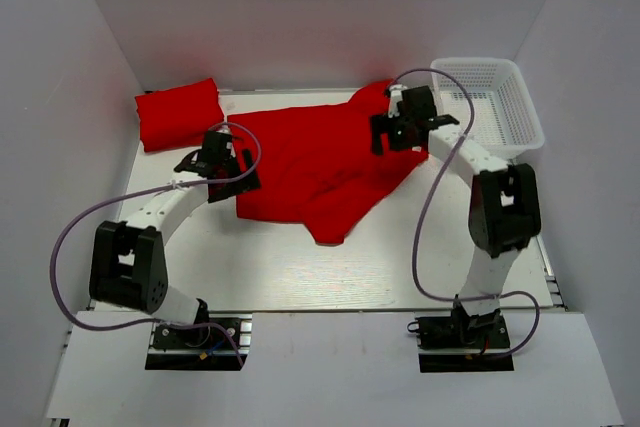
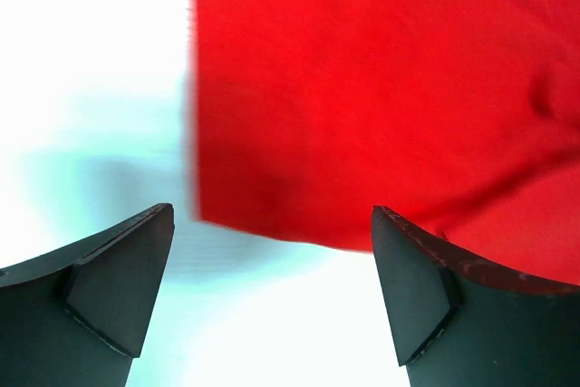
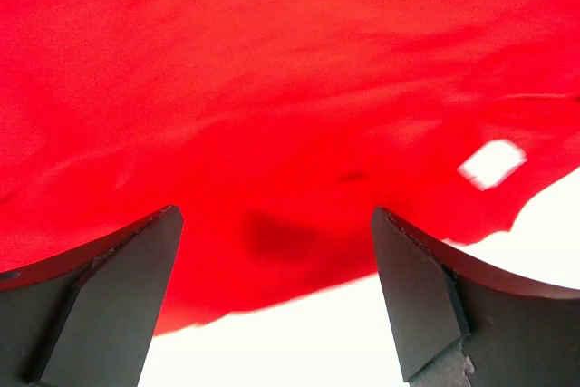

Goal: Fold and stack the t-shirts
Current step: Flatten out the tshirt

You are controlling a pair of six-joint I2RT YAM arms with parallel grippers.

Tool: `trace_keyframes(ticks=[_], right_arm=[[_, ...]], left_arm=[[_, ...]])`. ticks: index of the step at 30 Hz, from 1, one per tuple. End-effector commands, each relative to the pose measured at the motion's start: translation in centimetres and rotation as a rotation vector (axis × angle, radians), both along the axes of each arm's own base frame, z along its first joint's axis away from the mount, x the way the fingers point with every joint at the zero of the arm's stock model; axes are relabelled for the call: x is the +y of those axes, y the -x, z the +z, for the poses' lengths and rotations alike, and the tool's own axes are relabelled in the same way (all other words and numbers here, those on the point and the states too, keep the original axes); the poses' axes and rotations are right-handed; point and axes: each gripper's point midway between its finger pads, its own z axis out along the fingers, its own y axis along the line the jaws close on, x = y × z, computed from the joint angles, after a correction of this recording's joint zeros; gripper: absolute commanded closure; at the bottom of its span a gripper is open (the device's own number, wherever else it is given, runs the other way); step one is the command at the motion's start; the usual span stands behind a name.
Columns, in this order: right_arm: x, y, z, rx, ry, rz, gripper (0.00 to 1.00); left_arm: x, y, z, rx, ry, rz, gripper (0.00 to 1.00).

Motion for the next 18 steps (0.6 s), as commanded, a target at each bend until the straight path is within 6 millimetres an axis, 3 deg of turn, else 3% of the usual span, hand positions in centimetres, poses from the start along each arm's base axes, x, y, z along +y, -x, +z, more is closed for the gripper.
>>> trace_keyframes(ticks=[1, 6, 8, 10, 11, 13, 14, 18], right_arm=[[3.6, 4.6, 2.8, -0.075, 0.081, 0.158, 0.1], [12.3, 13.1, 1.7, 0.033, 0.033, 0.441, 0.1], [14.7, 15.6, 1.0, 0.055, 0.045, 0.516, 0.1], [15.7, 16.2, 0.9, 0.047, 0.05, 0.542, 0.1], [17.1, 17.5, 0.8, 0.049, 0.051, 0.581, 0.1], [18.3, 18.0, 0.2, 0.051, 0.05, 0.606, 0.1], [19.6, 19.5, 0.0, 0.06, 0.039, 0.643, 0.1], [20.9, 21.2, -2.0, 0.094, 0.032, 0.65, 0.1]], left_arm=[[4.3, 1.2, 1.8, -0.026, -0.124, 0.198, 0.0], [4.9, 3.0, -0.7, 0.018, -0.09, 0.211, 0.0], [4.4, 2.6, -1.0, 0.002, -0.056, 0.192, 0.0], [3.7, 3.0, -2.1, 0.002, -0.021, 0.158, 0.0], [2.8, 2.2, -1.7, -0.047, 0.013, 0.107, 0.0], [2.0, 2.3, -1.9, -0.056, 0.05, 0.081, 0.0], [1.6, 2.6, -2.5, -0.043, 0.065, 0.052, 0.0], [0.7, 2.3, -3.1, -0.063, 0.084, 0.005, 0.05]])
